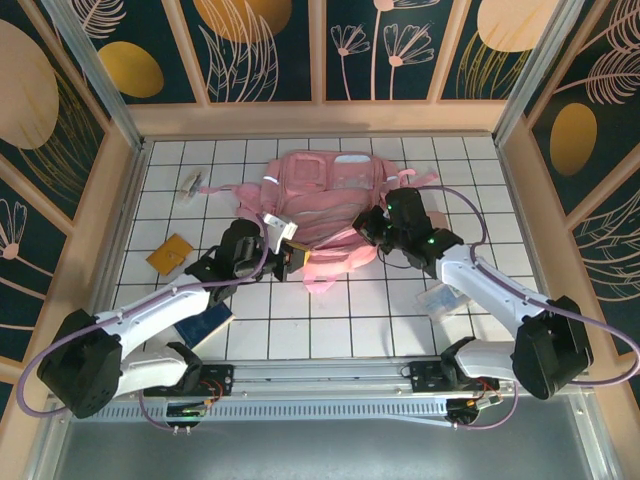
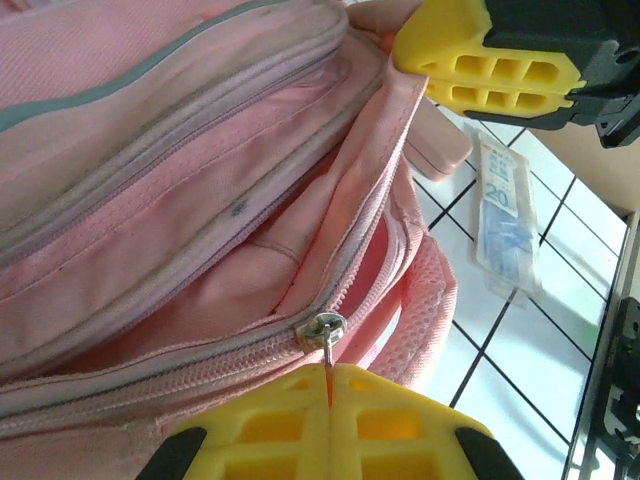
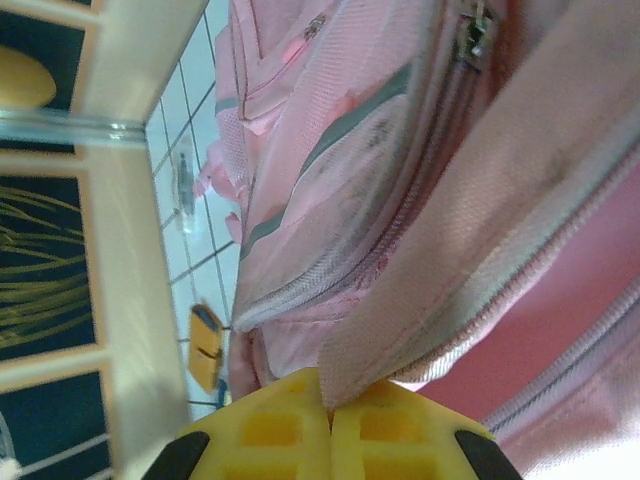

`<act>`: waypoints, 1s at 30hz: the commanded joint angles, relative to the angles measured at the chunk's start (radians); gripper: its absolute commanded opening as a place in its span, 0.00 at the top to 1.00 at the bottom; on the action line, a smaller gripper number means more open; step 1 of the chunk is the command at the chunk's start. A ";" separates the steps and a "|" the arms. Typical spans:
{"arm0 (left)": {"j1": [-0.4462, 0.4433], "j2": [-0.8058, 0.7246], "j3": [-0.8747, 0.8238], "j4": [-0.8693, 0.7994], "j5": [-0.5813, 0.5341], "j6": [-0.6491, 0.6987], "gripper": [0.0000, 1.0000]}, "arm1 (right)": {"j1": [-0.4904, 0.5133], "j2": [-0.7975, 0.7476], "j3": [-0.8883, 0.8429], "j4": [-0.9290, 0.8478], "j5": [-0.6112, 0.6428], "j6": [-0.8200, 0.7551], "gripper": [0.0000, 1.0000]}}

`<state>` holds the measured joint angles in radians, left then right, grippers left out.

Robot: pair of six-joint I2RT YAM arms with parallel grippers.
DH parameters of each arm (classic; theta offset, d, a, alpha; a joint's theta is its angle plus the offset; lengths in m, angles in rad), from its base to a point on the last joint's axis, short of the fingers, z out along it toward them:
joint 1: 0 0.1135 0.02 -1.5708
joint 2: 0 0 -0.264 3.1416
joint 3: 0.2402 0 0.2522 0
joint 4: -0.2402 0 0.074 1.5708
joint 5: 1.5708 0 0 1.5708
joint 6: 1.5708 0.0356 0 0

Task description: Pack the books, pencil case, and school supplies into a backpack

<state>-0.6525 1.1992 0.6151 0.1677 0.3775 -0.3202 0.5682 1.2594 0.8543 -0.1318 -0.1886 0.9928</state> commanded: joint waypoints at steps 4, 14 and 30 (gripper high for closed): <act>0.029 -0.067 0.018 -0.114 -0.218 0.115 1.00 | -0.052 -0.002 0.020 0.021 0.019 -0.192 1.00; 0.031 0.115 0.043 -0.169 -0.432 0.361 1.00 | -0.083 -0.012 0.011 0.006 -0.030 -0.227 1.00; 0.299 0.290 0.119 0.023 -0.489 0.337 1.00 | -0.120 -0.063 0.084 0.060 -0.211 -0.183 1.00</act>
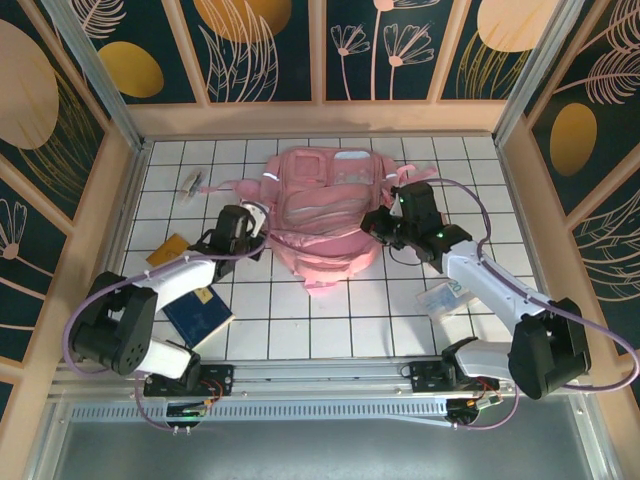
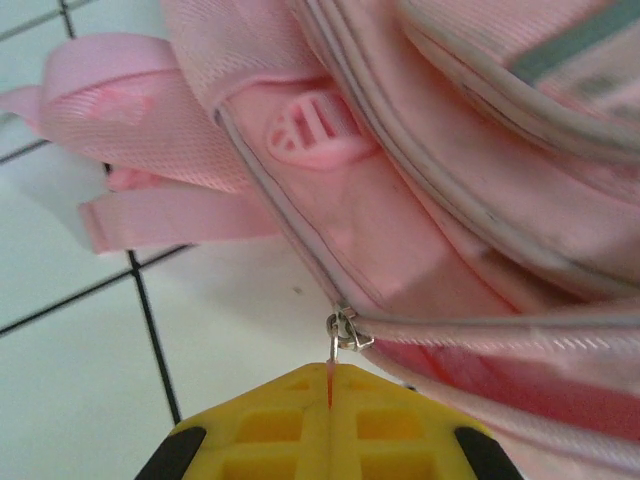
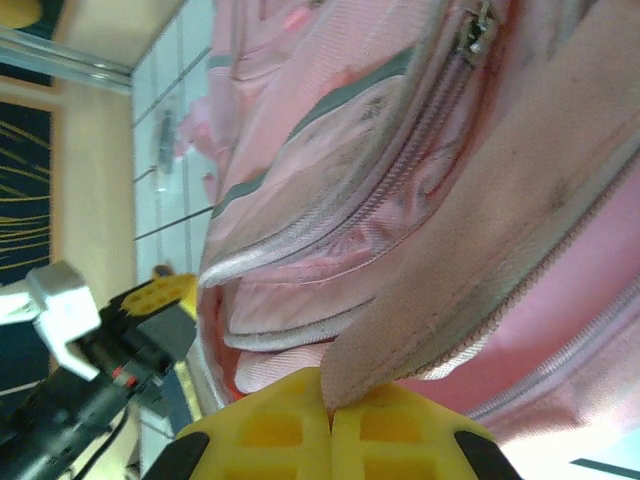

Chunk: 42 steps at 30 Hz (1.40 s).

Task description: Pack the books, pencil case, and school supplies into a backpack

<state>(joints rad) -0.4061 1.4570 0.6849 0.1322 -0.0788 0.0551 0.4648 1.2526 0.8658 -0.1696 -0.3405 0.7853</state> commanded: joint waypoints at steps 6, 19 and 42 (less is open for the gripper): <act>0.128 0.122 0.123 0.064 0.072 -0.139 1.00 | -0.016 -0.035 0.173 0.103 -0.120 0.051 1.00; 0.207 0.381 0.378 -0.137 0.082 -0.186 1.00 | -0.015 -0.010 0.271 0.158 -0.271 0.120 1.00; 0.028 -0.152 0.108 -0.022 0.548 0.515 0.01 | -0.018 0.111 0.291 0.109 -0.282 0.091 1.00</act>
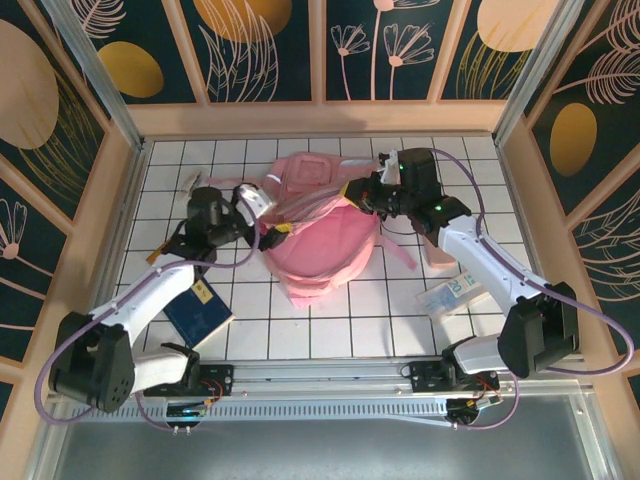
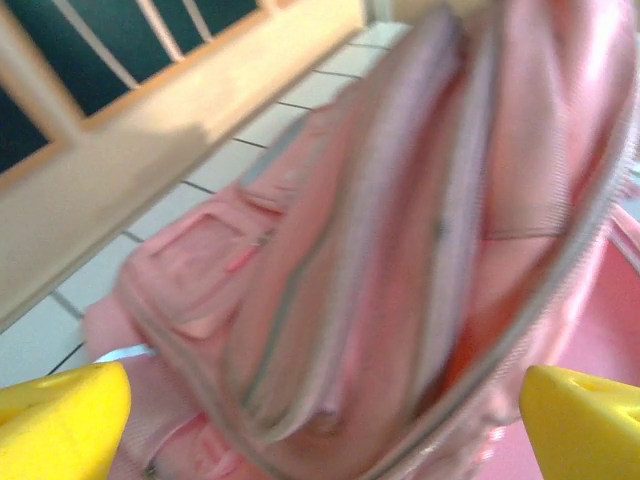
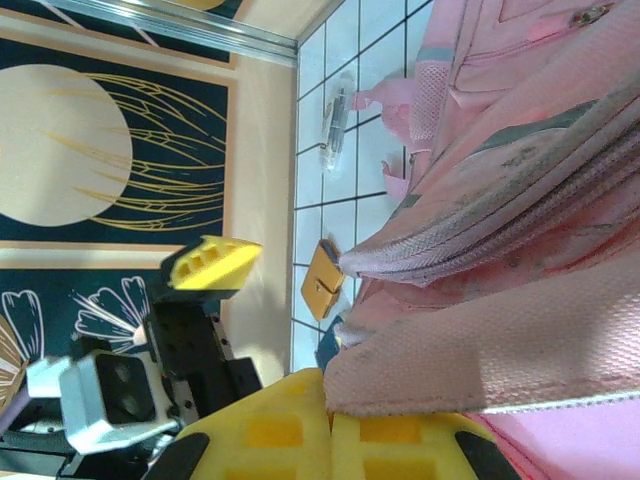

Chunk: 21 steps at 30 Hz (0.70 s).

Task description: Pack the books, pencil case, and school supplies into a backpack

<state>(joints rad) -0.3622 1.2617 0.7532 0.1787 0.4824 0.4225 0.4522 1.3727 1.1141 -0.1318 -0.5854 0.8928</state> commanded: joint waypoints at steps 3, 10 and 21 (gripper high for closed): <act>-0.022 0.053 0.038 -0.065 0.048 0.188 0.01 | -0.007 -0.018 0.043 0.063 -0.033 -0.019 1.00; -0.057 0.107 -0.026 0.074 -0.080 0.254 0.16 | -0.004 -0.018 0.038 0.089 -0.067 0.007 1.00; -0.078 0.191 0.098 0.240 -0.197 0.181 1.00 | -0.016 -0.018 0.019 -0.019 0.038 0.015 0.93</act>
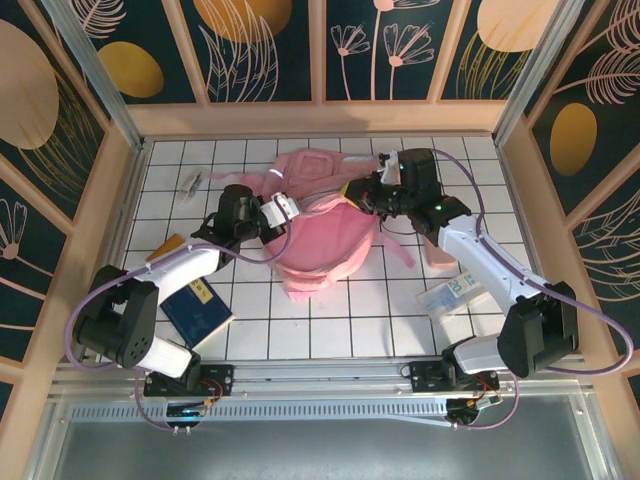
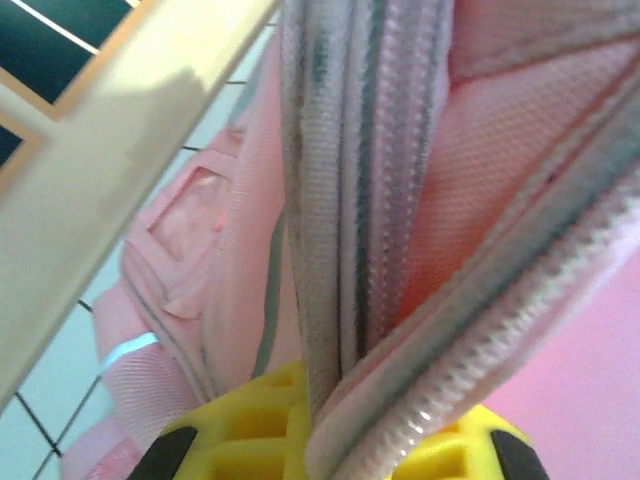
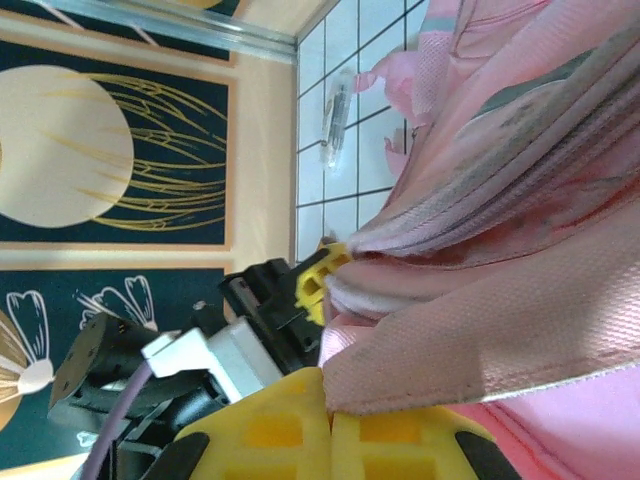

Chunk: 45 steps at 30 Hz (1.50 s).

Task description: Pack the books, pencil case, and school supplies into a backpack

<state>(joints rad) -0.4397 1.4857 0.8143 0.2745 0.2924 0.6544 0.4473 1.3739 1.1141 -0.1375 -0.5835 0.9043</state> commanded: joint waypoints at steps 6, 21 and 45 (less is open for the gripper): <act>-0.022 -0.102 0.093 0.132 -0.249 -0.280 1.00 | -0.055 -0.124 0.015 -0.272 0.314 -0.183 0.45; -0.034 -0.048 0.264 0.097 -0.353 -0.584 1.00 | 0.376 -0.301 -0.313 -0.085 0.170 -0.332 0.41; -0.029 -0.088 0.259 0.051 -0.184 -0.691 1.00 | -0.114 -0.624 -0.422 -0.523 0.736 0.014 0.01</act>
<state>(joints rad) -0.4721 1.4609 1.0275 0.1795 0.0570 0.0277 0.5159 0.6907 0.7258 -0.5919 0.2161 1.0908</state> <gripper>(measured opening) 0.068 0.992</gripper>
